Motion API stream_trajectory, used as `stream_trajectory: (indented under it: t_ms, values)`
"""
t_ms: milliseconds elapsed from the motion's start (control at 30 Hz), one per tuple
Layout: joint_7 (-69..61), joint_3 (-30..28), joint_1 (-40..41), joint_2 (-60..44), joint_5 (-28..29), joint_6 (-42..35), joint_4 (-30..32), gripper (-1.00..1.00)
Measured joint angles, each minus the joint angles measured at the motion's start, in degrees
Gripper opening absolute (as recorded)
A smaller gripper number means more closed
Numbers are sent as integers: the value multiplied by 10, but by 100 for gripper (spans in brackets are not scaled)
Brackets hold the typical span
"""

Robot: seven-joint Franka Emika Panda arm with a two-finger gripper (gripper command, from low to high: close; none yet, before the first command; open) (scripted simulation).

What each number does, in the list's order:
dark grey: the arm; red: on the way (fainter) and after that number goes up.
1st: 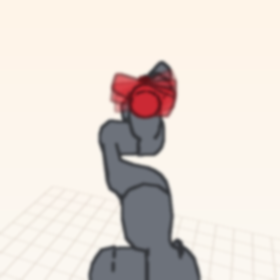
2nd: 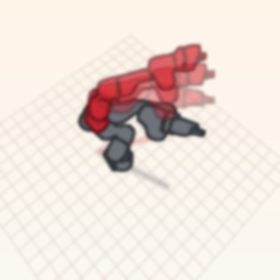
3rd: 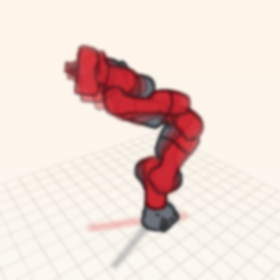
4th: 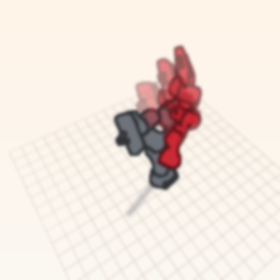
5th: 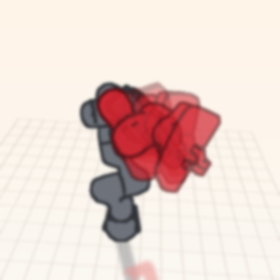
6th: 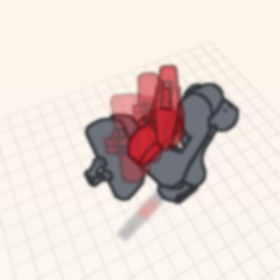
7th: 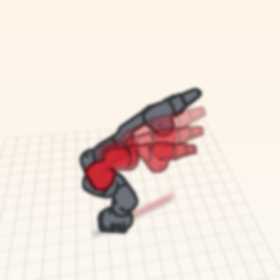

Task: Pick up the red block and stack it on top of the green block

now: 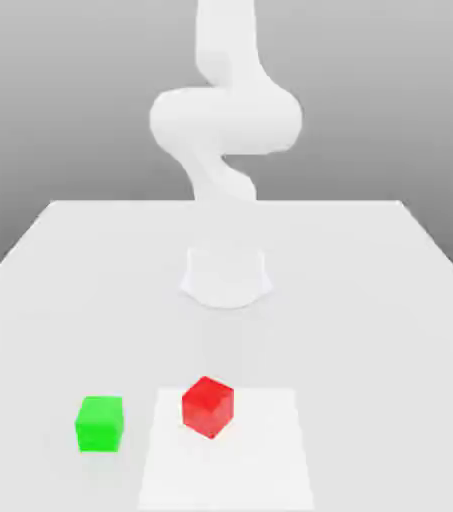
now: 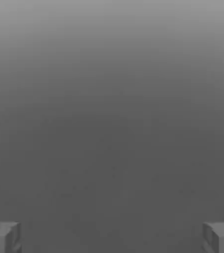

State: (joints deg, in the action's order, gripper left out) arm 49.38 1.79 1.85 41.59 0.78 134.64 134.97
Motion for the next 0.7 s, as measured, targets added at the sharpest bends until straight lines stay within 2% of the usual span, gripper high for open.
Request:
stream_trajectory:
  t_ms: [400, 567, 700]
  values:
    - [191, 57, 82, -248, 31, 160, 173, 0]
    - [252, 57, 92, -367, 2, 239, 254, 0]
    - [272, 53, 92, -439, 2, 296, 266, 0]
